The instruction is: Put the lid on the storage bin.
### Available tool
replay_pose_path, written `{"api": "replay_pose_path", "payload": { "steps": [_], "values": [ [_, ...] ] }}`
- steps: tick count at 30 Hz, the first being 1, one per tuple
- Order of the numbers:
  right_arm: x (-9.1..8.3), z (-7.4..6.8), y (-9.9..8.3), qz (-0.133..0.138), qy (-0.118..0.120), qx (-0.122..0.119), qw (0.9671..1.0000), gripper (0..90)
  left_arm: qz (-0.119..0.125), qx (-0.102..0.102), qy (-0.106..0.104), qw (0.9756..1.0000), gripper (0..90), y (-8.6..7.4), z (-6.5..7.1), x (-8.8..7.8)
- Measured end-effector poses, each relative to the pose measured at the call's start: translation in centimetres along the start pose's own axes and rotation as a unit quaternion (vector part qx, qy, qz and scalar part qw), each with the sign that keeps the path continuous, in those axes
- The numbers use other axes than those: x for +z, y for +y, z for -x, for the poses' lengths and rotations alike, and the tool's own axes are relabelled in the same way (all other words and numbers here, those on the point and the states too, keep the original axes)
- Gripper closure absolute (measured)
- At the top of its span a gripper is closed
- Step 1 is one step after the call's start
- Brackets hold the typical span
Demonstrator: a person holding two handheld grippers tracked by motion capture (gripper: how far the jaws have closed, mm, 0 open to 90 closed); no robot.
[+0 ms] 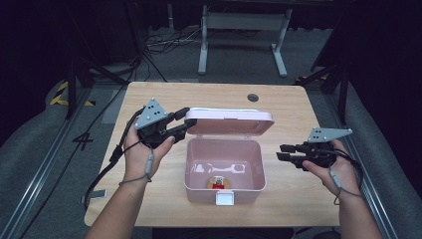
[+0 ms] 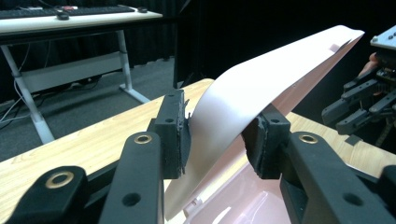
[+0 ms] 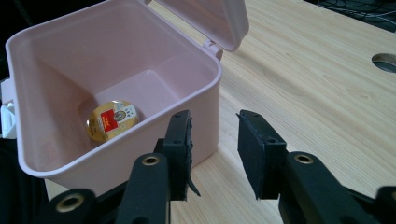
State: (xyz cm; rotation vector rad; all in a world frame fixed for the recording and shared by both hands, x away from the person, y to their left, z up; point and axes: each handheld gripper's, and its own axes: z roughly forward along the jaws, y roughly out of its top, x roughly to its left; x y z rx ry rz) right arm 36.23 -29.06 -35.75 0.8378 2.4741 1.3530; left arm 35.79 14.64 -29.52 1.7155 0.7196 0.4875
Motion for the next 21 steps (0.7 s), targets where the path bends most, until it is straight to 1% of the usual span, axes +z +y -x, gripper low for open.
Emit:
{"api": "replay_pose_path", "payload": {
  "steps": [2, 6, 8, 9, 11, 14, 15, 16, 17, 18, 19, 21],
  "values": [
    [-0.1, -0.3, 0.2, -0.001, 0.004, 0.001, 1.0, 69.0, -0.004, 0.003, -0.001, 1.0, 61.4, -0.1, 0.1, -0.1],
    [-0.2, -1.3, 0.7, 0.006, 0.024, 0.004, 0.9997, 75.9, -0.017, 0.006, -0.01, 0.9998, 59.9, -0.1, 0.1, -0.6],
    [0.1, -1.7, 0.8, 0.013, 0.036, 0.0, 0.9993, 77.9, -0.02, 0.008, -0.014, 0.9997, 60.0, -0.1, 0.0, -0.7],
    [0.3, -2.0, 1.0, 0.011, 0.047, -0.003, 0.9988, 79.1, -0.02, 0.014, -0.014, 0.9996, 60.0, -0.1, 0.0, -0.8],
    [0.5, -2.4, 1.2, 0.007, 0.048, -0.013, 0.9987, 81.0, -0.023, 0.021, -0.018, 0.9994, 59.8, -0.2, 0.1, -0.9],
    [0.6, -2.9, 1.4, 0.01, 0.054, -0.02, 0.9983, 82.0, -0.024, 0.022, -0.02, 0.9993, 59.2, -0.2, 0.2, -0.9],
    [0.5, -3.2, 1.6, 0.017, 0.061, -0.023, 0.9977, 83.1, -0.025, 0.025, -0.02, 0.9992, 58.8, -0.2, 0.3, -1.0],
    [0.5, -3.2, 1.6, 0.017, 0.061, -0.023, 0.9977, 83.1, -0.026, 0.024, -0.021, 0.9991, 58.8, -0.3, 0.3, -1.0],
    [0.4, -3.3, 1.7, 0.028, 0.074, -0.02, 0.9967, 83.5, -0.03, 0.024, -0.024, 0.999, 58.1, -0.4, 0.4, -1.1],
    [0.4, -3.3, 1.7, 0.028, 0.074, -0.02, 0.9967, 83.5, -0.03, 0.024, -0.024, 0.999, 57.5, -0.4, 0.4, -1.1],
    [0.2, -3.4, 1.9, 0.036, 0.077, -0.019, 0.9962, 83.7, -0.033, 0.023, -0.027, 0.9988, 56.7, -0.4, 0.4, -1.2],
    [0.2, -3.4, 2.0, 0.039, 0.077, -0.02, 0.9961, 83.8, -0.043, 0.024, -0.038, 0.9981, 55.8, -0.5, 0.4, -1.5]
  ]
}}
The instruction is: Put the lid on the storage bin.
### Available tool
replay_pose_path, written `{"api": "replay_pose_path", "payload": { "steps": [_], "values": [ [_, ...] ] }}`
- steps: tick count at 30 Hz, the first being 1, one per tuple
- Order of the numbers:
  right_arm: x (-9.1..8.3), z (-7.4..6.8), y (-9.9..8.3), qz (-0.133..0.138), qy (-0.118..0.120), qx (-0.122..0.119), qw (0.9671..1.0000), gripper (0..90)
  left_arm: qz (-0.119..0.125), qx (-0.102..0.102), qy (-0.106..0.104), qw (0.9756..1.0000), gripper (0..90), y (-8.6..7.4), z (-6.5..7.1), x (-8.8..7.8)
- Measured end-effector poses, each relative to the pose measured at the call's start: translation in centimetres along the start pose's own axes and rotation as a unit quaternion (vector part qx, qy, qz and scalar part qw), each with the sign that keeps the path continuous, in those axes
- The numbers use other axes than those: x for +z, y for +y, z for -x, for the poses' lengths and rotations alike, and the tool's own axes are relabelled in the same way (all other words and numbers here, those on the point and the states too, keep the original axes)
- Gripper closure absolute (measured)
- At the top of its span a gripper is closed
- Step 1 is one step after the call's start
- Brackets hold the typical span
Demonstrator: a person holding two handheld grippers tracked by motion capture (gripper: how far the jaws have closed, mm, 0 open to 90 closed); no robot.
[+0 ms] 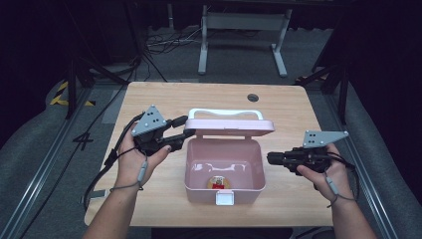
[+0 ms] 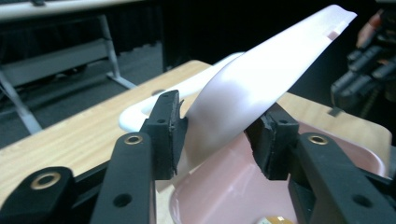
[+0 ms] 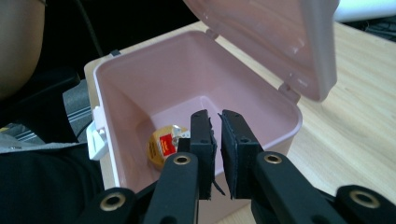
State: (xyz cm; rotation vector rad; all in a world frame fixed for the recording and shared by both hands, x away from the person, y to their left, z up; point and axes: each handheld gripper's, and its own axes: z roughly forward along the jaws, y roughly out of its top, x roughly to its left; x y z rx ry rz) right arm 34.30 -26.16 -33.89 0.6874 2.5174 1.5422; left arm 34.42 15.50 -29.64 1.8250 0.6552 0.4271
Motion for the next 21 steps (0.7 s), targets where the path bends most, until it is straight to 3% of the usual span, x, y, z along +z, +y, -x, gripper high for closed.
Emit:
{"api": "replay_pose_path", "payload": {
  "steps": [8, 10, 21],
  "values": [
    [0.32, -0.15, 0.48, 0.025, 0.011, -0.005, 0.9996, 85.4, -0.04, 0.002, -0.03, 0.9987, 51.9, -0.28, 0.41, -0.67],
    [0.33, -0.24, 0.56, 0.037, 0.009, -0.008, 0.9992, 87.5, -0.05, 0.011, -0.032, 0.9982, 50.4, -0.3, 0.52, -0.72],
    [-0.1, -0.42, 0.76, 0.088, 0.01, -0.002, 0.996, 90.0, -0.076, 0.004, -0.051, 0.9958, 48.0, -0.44, 0.46, -0.88]
  ]
}}
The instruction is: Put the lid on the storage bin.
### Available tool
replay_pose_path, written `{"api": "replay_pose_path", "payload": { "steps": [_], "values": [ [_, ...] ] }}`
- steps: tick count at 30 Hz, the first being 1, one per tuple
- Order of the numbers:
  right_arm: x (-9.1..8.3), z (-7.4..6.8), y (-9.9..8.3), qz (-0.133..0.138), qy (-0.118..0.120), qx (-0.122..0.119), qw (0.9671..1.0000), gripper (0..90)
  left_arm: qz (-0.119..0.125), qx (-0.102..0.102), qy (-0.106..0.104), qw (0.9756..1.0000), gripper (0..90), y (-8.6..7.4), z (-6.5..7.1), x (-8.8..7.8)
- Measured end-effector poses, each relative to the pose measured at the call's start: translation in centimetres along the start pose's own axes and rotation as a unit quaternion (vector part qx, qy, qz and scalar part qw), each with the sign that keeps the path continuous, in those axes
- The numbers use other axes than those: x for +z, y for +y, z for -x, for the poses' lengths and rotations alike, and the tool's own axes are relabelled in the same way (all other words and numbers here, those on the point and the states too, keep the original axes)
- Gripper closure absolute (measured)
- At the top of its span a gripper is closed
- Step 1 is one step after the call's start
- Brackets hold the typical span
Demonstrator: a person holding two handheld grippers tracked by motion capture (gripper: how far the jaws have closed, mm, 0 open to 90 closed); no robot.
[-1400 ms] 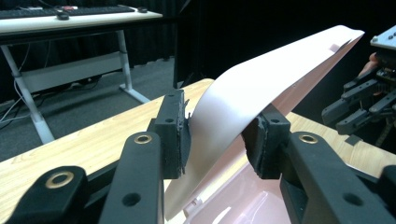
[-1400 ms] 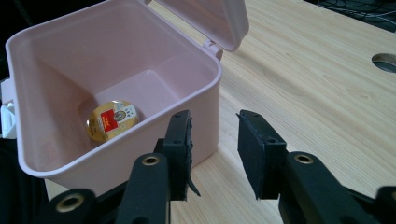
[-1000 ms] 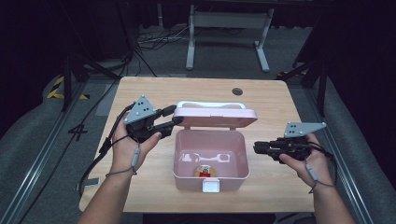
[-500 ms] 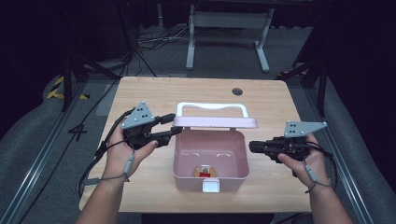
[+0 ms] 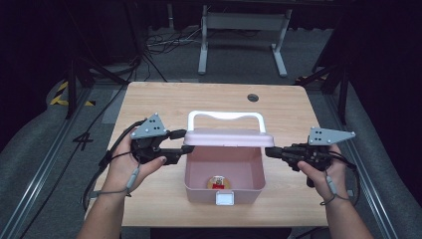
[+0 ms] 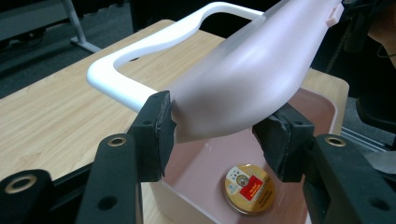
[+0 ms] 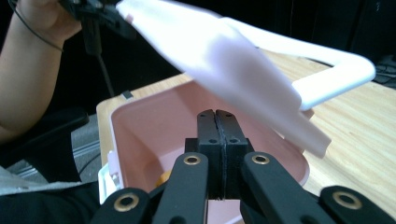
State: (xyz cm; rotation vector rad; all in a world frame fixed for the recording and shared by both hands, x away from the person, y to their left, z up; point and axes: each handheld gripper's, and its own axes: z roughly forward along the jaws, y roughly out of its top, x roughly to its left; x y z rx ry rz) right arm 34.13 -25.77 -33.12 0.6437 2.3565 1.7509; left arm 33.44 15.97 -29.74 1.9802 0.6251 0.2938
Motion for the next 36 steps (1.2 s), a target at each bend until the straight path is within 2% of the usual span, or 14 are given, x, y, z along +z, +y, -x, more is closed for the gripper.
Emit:
{"api": "replay_pose_path", "payload": {
  "steps": [5, 8, 14, 17, 21, 30, 35, 36],
  "values": [
    [0.0, 0.0, 0.0, 0.005, 0.0, 0.002, 1.0, 90.0, -0.008, -0.005, -0.008, 0.9999, 48.0, -0.1, -0.1, -0.1],
    [0.0, 0.0, -0.1, 0.005, 0.0, 0.002, 1.0, 90.0, -0.009, -0.019, -0.015, 0.9997, 48.0, -0.3, -0.3, -0.1],
    [-0.1, 0.0, 0.0, 0.009, -0.001, 0.001, 1.0, 90.0, -0.014, -0.026, -0.007, 0.9995, 46.6, -0.5, -0.6, -0.7],
    [-0.1, 0.0, 0.0, 0.009, 0.0, 0.002, 1.0, 90.0, -0.023, -0.019, 0.007, 0.9995, 46.3, -0.7, -0.9, -1.3],
    [-0.1, -0.1, 0.0, 0.01, 0.0, 0.002, 0.9999, 90.0, -0.026, -0.021, 0.018, 0.9993, 45.7, -1.1, -1.5, -2.2],
    [-0.2, -0.2, 0.0, 0.009, 0.0, 0.002, 1.0, 90.0, -0.018, -0.028, 0.038, 0.9987, 45.9, -1.5, -2.6, -2.9],
    [-0.4, -0.4, 0.0, 0.007, 0.001, 0.003, 1.0, 90.0, -0.006, -0.044, 0.067, 0.9968, 43.9, -2.1, -4.2, -3.0],
    [-0.4, -0.4, 0.0, 0.006, 0.002, 0.004, 1.0, 90.0, 0.001, -0.045, 0.082, 0.9956, 42.7, -2.2, -4.6, -3.0]
  ]
}}
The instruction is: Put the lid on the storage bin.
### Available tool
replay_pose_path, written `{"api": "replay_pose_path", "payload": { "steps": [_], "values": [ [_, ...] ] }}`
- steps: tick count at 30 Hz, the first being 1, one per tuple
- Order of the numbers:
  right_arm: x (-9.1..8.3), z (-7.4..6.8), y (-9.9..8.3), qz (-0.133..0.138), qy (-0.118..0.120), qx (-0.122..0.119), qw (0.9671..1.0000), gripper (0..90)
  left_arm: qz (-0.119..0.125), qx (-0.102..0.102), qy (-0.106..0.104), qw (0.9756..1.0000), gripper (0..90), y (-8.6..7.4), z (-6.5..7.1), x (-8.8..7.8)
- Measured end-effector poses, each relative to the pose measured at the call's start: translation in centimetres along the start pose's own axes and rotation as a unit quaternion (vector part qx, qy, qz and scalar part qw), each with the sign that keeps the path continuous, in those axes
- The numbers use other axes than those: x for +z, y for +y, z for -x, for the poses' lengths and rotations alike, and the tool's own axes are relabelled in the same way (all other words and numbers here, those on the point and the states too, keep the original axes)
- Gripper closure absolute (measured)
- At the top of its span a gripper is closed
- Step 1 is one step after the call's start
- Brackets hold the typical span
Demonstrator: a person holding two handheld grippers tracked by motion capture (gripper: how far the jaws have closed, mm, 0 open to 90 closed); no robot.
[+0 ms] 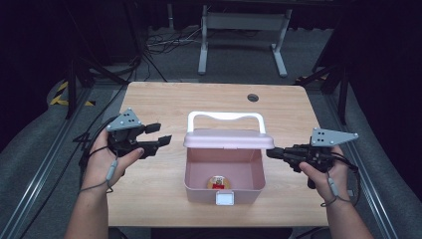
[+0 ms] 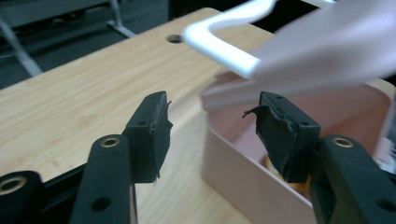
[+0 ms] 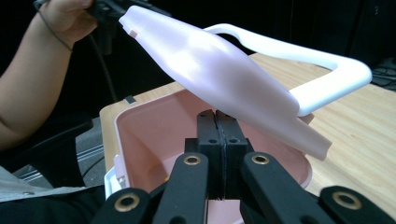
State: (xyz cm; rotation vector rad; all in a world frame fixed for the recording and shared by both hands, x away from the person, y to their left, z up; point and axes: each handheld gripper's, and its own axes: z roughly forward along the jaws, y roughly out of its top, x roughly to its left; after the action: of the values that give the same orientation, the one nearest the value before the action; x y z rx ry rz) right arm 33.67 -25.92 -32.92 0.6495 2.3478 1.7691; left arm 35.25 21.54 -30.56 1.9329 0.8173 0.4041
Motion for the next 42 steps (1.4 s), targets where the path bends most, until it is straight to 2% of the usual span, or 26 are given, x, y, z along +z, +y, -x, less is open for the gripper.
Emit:
{"api": "replay_pose_path", "payload": {
  "steps": [4, 9, 16, 25, 31, 38, 39, 40, 42],
  "values": [
    [0.0, -0.2, -0.1, -0.008, 0.001, 0.002, 1.0, 90.0, 0.003, 0.0, 0.043, 0.9991, 41.0, -0.4, -1.3, 0.4],
    [0.0, -0.5, -0.1, -0.023, 0.001, 0.004, 0.9997, 89.5, 0.019, -0.019, 0.061, 0.9978, 41.2, -0.8, -2.4, 0.8],
    [0.1, -1.1, -0.3, -0.045, -0.001, 0.006, 0.999, 89.0, 0.025, -0.033, 0.087, 0.9954, 41.4, -1.3, -3.8, 1.1],
    [0.2, -1.6, -0.6, -0.087, 0.005, 0.007, 0.9962, 90.0, 0.021, -0.039, 0.094, 0.9946, 41.5, -1.5, -4.6, 1.8],
    [0.4, -1.9, -0.7, -0.119, 0.004, 0.004, 0.9928, 90.0, 0.017, -0.041, 0.097, 0.9943, 41.5, -1.7, -5.0, 2.2],
    [0.9, -2.3, -0.9, -0.159, 0.001, -0.004, 0.9873, 90.0, 0.015, -0.048, 0.099, 0.9938, 41.6, -2.0, -5.4, 2.5],
    [0.9, -2.3, -0.9, -0.159, 0.001, -0.004, 0.9873, 90.0, 0.015, -0.048, 0.099, 0.9938, 41.6, -2.0, -5.4, 2.5],
    [1.0, -2.4, -0.9, -0.172, 0.001, -0.007, 0.985, 90.0, 0.015, -0.05, 0.094, 0.9942, 41.6, -2.1, -5.5, 2.7],
    [1.1, -2.5, -0.9, -0.18, -0.003, -0.012, 0.9836, 90.0, 0.014, -0.051, 0.091, 0.9944, 41.4, -2.1, -5.4, 2.7]
  ]
}}
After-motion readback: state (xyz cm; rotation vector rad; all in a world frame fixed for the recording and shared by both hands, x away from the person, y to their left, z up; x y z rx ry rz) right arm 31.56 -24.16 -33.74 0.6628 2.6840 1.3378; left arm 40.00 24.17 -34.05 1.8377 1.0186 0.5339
